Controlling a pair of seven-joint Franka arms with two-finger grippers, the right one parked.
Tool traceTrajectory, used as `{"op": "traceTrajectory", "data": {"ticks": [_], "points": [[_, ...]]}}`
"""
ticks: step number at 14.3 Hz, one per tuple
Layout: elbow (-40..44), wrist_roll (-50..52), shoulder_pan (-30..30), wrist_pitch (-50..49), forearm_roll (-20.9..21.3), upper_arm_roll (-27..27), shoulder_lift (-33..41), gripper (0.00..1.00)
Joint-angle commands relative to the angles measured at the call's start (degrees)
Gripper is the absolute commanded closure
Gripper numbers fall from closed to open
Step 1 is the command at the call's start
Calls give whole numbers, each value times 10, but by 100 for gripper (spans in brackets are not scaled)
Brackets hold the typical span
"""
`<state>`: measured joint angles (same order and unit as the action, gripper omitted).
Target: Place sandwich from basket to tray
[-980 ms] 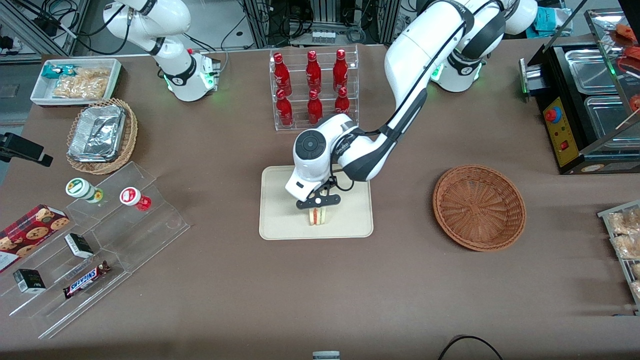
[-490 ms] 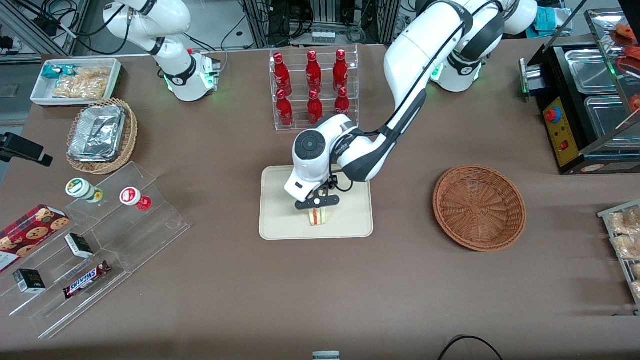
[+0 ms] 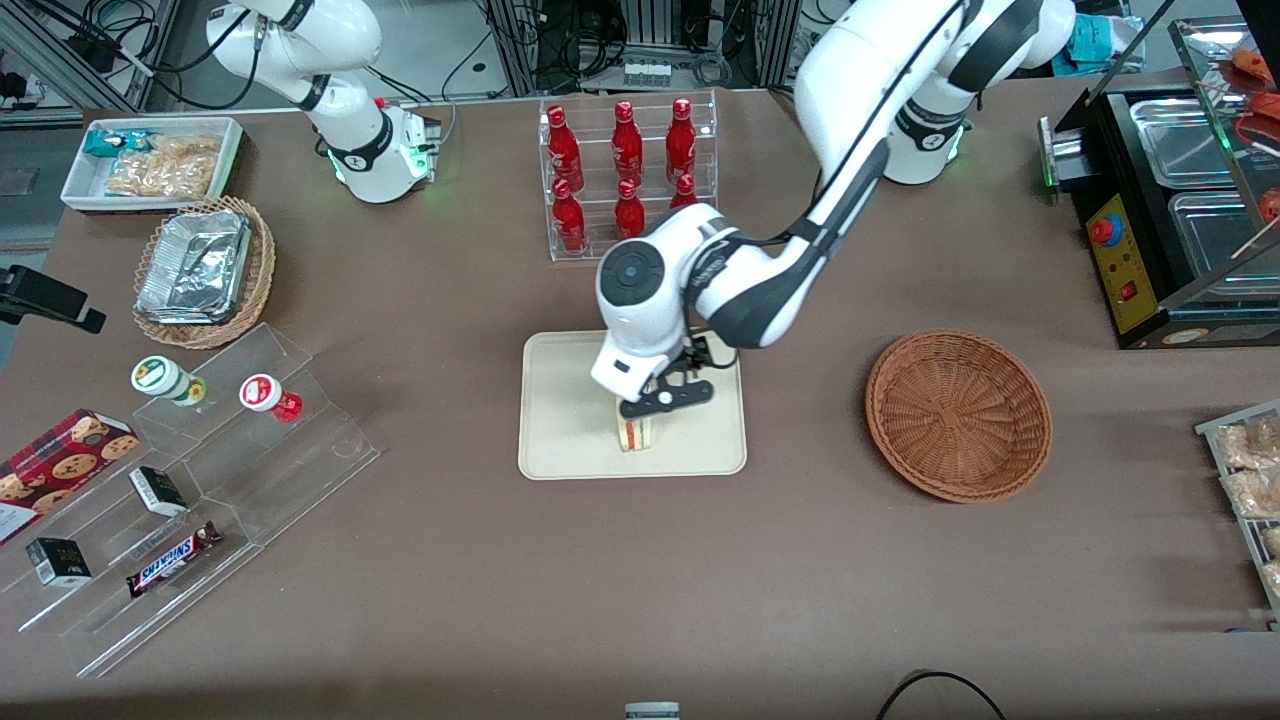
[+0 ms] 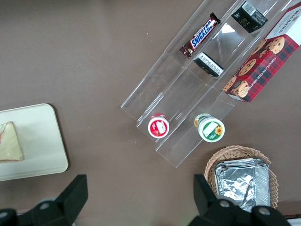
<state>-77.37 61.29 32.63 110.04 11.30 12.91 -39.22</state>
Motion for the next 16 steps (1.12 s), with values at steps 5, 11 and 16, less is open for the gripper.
{"op": "traceTrajectory", "data": {"ticks": [5,11,16], "points": [[-241,-157,-138,-4,-24,6,214,0],[-300,-315,-243,-104,-66,4,331,0],[-296,-491,-342,-185,-126,4,415,0]]}}
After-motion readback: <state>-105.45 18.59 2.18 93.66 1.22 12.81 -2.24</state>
